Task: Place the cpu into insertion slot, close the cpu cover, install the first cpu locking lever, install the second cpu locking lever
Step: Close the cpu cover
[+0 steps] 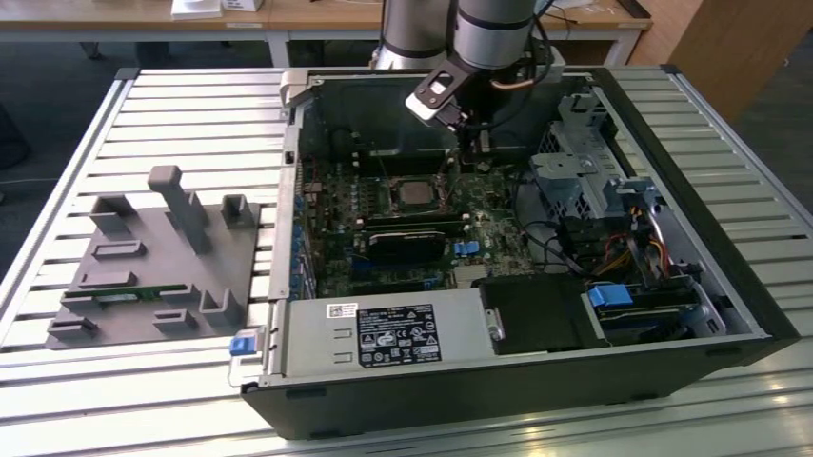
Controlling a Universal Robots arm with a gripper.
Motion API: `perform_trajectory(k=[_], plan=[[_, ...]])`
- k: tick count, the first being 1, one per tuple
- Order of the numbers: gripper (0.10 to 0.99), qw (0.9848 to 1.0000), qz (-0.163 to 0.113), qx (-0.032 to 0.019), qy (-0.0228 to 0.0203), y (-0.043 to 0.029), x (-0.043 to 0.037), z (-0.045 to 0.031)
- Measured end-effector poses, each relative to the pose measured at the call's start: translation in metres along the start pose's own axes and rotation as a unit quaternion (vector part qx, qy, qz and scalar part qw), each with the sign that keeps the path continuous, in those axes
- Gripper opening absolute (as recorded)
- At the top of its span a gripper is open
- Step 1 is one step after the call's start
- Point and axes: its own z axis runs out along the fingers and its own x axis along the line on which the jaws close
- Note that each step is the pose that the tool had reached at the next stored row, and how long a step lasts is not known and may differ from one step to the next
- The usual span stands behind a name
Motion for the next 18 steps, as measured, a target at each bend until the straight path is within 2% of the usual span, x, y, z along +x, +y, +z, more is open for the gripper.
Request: perform_trajectory(k=[18], plan=[[0.106,1.0000,0.000,0.0000,0.0002,-0.0062,0.0001,-0.0001]])
